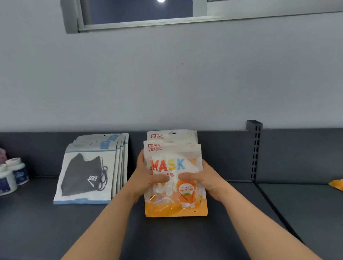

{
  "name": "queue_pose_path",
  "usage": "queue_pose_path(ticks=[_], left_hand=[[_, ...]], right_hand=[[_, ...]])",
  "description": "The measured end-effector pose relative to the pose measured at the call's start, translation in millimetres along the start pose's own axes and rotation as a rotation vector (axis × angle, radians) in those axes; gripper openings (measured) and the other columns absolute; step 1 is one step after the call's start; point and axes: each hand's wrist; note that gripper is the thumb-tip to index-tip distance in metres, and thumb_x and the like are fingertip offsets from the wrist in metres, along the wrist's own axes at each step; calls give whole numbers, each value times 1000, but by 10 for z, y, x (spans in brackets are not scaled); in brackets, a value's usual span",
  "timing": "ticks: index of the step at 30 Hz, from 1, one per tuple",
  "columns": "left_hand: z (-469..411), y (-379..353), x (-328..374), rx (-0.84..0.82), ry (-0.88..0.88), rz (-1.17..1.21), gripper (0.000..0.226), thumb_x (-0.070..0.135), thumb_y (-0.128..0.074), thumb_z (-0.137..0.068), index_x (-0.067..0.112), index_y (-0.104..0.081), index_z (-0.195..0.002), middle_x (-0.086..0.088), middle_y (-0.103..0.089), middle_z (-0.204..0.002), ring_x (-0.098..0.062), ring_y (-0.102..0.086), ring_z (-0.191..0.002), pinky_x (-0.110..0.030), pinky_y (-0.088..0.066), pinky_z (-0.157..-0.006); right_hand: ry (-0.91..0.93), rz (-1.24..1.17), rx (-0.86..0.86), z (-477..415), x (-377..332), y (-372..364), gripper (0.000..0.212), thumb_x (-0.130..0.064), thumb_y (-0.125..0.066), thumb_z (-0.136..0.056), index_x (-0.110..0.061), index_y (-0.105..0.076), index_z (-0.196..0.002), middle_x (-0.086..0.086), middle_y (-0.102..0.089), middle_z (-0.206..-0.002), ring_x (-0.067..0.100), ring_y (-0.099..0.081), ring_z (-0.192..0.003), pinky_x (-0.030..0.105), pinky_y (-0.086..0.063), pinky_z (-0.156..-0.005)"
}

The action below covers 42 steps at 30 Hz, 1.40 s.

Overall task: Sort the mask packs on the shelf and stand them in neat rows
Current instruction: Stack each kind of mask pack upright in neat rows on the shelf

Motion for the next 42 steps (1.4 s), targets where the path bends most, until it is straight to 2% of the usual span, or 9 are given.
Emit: queue_pose_path(ticks=[6, 12, 16, 20, 25, 31, 36, 40, 42], left_hand=[[-38, 383, -169, -65, -44, 10, 117, -5, -75, -79, 41, 5, -152, 1, -45, -146, -19, -64, -113, -32, -60, -74], [-34, 527, -273, -109, -109, -79, 104, 2, -68, -87, 40, 4, -152, 23, -46, -127, 10, -61, -94, -15, -54, -68], [-53, 608, -302, -111, -80, -102, 100, 5, -69, -87, 39, -2, -153, 21, -45, -132, -1, -58, -107, -22, -57, -79], [-50, 642, -329, -94, -44, -112, 105, 8, -73, -84, 38, 0, -153, 6, -48, -142, -11, -60, -115, -33, -57, -87], [-7, 661, -357, -47, -16, -182, 127, 17, -85, -71, 34, 10, -153, 2, -36, -152, -20, -51, -128, -48, -47, -103], [18, 644, -401, -3, -43, -239, 128, 26, -89, -66, 38, 5, -152, 2, -35, -154, -21, -51, -129, -49, -47, -103], [80, 596, -430, 56, -91, -259, 122, 24, -86, -71, 36, 3, -153, 4, -28, -157, -20, -43, -136, -43, -44, -107], [120, 596, -411, 58, -131, -343, 126, 25, -89, -66, 40, 2, -152, 4, -24, -156, -21, -37, -138, -48, -40, -109], [167, 600, -412, 52, -149, -379, 127, 28, -90, -63, 41, 1, -151, 5, -23, -155, -20, -37, -137, -49, -41, -109]], right_hand=[[30, -35, 114, -33, 121, -381, 70, -15, -88, -66, -24, -53, -125, 1, -71, -115, 21, -72, -99, 42, -59, -82], [28, 25, 133, -53, 119, -522, 77, -28, -88, -66, -25, -48, -132, 1, -69, -121, 21, -70, -103, 44, -59, -85], [-18, 15, 147, -43, 85, -567, 76, -28, -80, -69, -28, -42, -135, 2, -67, -122, 23, -70, -103, 48, -56, -89], [-49, 38, 204, -18, 46, -658, 71, -24, -78, -80, -27, -37, -139, 2, -65, -124, 23, -71, -98, 37, -61, -73], [-89, 66, 259, 86, 47, -689, 111, -29, -82, -75, -23, -4, -154, 2, -52, -139, 17, -66, -102, 24, -57, -61], [-62, 150, 260, 124, 77, -719, 72, -36, -82, -74, -19, -42, -131, 0, -65, -122, 16, -71, -98, 32, -61, -75], [-31, 158, 231, 156, 85, -726, 68, -30, -86, -70, -23, -45, -124, 0, -65, -120, 16, -70, -100, 35, -61, -77], [11, 281, 190, 221, 58, -716, 101, -39, -95, -46, -29, -38, -129, -2, -59, -128, 18, -62, -114, 46, -57, -89], [45, 333, 185, 277, 65, -736, 98, -34, -94, -51, -30, -37, -129, -5, -58, -128, 16, -61, -115, 42, -57, -89]])
Point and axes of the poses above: each hand's wrist, its own z-axis away from the middle knuckle, its own y-axis out of the back of the hand, x = y × z
